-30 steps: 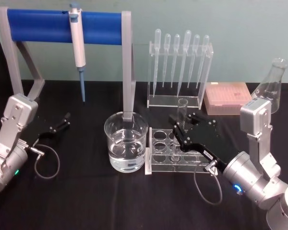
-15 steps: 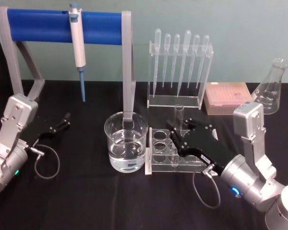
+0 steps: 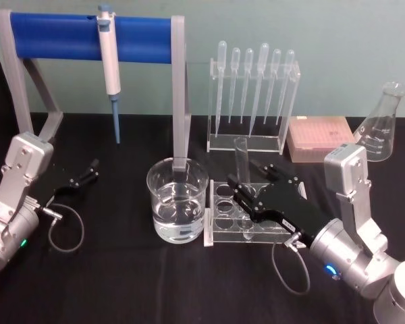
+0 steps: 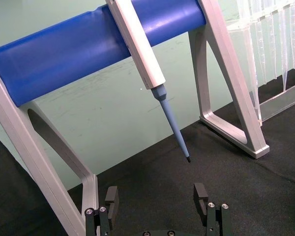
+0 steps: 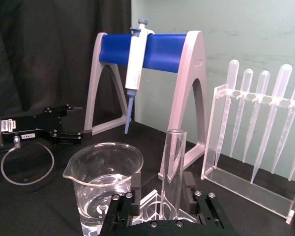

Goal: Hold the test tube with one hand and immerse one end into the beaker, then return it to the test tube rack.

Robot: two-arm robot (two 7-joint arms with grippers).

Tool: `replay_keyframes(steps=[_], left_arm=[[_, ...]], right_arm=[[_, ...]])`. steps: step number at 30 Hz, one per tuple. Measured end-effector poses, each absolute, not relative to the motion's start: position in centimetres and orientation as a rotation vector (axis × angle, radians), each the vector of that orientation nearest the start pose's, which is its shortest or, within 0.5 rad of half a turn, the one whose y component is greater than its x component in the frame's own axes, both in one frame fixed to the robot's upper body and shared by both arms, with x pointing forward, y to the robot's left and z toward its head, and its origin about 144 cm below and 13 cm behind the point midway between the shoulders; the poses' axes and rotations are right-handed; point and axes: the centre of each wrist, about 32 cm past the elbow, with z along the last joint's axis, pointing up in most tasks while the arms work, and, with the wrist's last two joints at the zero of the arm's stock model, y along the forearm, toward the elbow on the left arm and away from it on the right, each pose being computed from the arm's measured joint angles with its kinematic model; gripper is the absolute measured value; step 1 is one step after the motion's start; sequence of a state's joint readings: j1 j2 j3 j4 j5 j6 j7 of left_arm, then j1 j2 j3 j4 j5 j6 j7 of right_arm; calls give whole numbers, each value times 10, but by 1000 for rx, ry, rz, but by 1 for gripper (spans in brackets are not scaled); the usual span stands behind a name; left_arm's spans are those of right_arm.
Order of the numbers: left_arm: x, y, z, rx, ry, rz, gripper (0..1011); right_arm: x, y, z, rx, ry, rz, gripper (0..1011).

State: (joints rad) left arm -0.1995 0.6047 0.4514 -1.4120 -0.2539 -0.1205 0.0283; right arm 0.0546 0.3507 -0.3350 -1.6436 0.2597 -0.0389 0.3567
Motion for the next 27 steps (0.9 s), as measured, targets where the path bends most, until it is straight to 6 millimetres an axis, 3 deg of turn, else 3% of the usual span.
replay_keyframes(steps=[7,11,17,27], left_arm=[[489,310,1140,304,-285,1248,1000],[489,310,1140,304,-285,1248,1000],[489,310,1140,304,-285,1248,1000],[489,310,1140,304,-285,1248,1000]], right_arm=[[441,-220,1173,-80,-56,-893,735],[422,-223,1181,-97,-40,-908,848],[405,-242,1191,-152,-90,-1025,1003],[411,-284,1183,-240,-115,-1233,1002]])
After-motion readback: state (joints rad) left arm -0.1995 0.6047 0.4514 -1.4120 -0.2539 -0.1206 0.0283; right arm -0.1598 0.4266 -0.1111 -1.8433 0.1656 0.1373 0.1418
